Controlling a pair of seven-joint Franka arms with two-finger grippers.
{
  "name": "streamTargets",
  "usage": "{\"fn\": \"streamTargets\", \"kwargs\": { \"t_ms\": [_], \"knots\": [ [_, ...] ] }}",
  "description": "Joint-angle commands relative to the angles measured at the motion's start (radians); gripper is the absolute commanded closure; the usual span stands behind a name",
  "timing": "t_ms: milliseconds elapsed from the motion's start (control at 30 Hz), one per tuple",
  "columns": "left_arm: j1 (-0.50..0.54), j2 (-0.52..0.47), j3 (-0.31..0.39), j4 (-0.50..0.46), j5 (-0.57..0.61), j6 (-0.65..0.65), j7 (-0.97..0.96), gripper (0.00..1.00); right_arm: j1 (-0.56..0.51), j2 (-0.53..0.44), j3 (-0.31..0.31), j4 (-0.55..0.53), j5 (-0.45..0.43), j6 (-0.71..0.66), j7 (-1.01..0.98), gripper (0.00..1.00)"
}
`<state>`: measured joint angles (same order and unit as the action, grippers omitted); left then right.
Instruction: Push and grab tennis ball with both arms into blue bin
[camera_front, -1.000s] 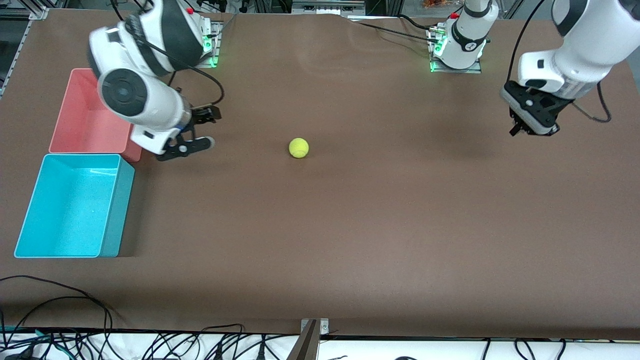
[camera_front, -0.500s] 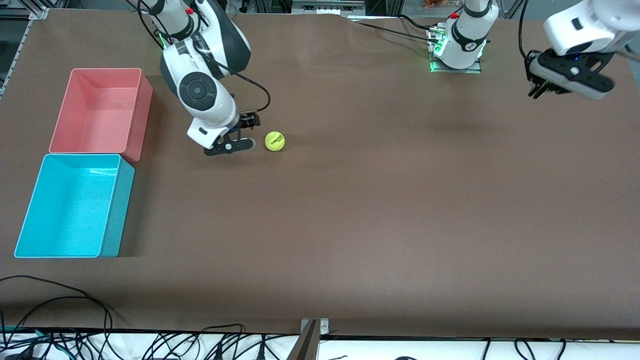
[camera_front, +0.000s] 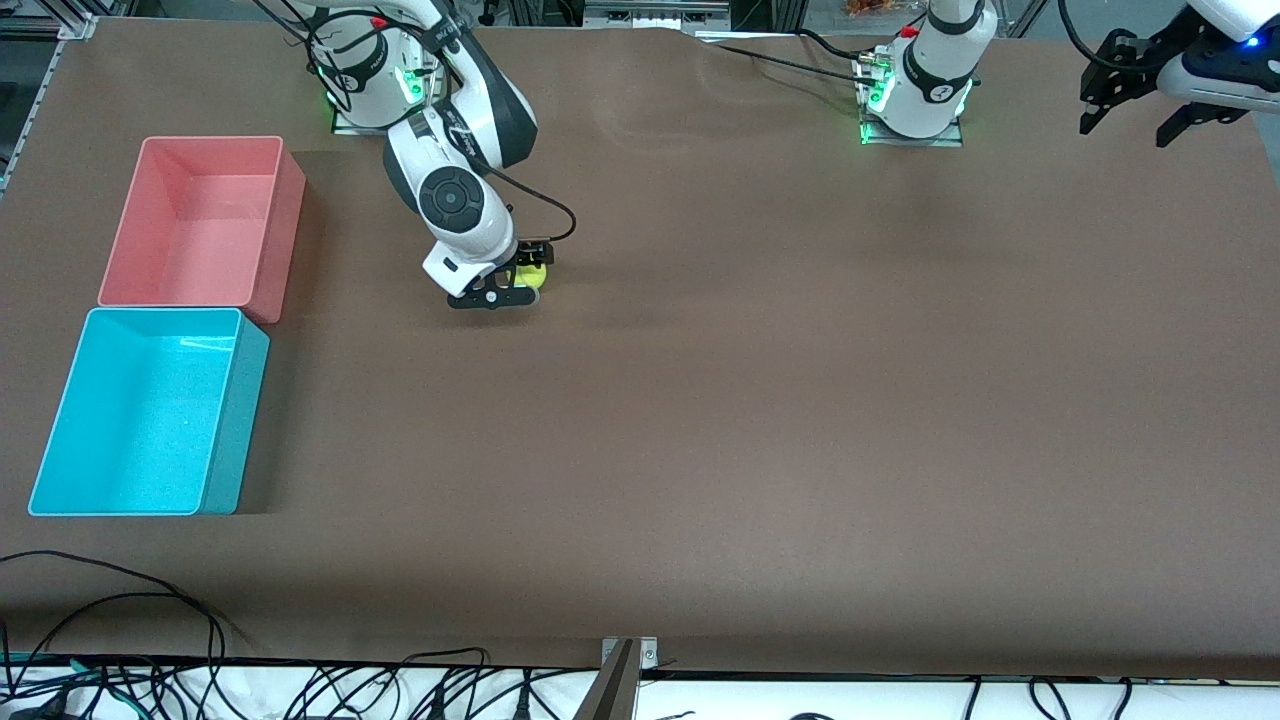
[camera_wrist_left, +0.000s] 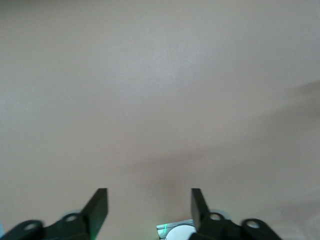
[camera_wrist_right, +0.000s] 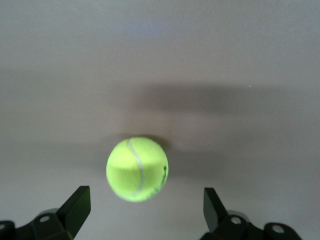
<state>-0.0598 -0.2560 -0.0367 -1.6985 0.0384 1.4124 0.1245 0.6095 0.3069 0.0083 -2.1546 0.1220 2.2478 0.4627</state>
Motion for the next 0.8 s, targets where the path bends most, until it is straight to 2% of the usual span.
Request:
{"fn": "streamTargets", "kwargs": {
  "t_ms": [0,333,700,733,767],
  "knots": [
    [-0.018,0.014,0.012,0.053,0.005,-0.058,-0.028,0.0,0.018,-0.008,0.006,-0.018,0.018,0.044,0.043,0.0],
    [-0.014,0.015,0.012,0.074,0.003,-0.079,-0.115,0.0,0.035,0.017,0.009,-0.077,0.016,0.044,0.057,0.0],
    [-0.006,0.032,0.041,0.074,-0.052,-0.078,-0.144,0.0,0.042,0.043,0.009,-0.083,0.015,0.055,0.059,0.0],
    [-0.005,0.035,0.043,0.074,-0.052,-0.076,-0.138,0.0,0.042,0.049,0.009,-0.082,0.015,0.058,0.059,0.01],
    [-0.005,0.038,0.043,0.076,-0.052,-0.076,-0.14,0.0,0.044,0.054,0.009,-0.082,0.015,0.064,0.059,0.07]
  ]
}}
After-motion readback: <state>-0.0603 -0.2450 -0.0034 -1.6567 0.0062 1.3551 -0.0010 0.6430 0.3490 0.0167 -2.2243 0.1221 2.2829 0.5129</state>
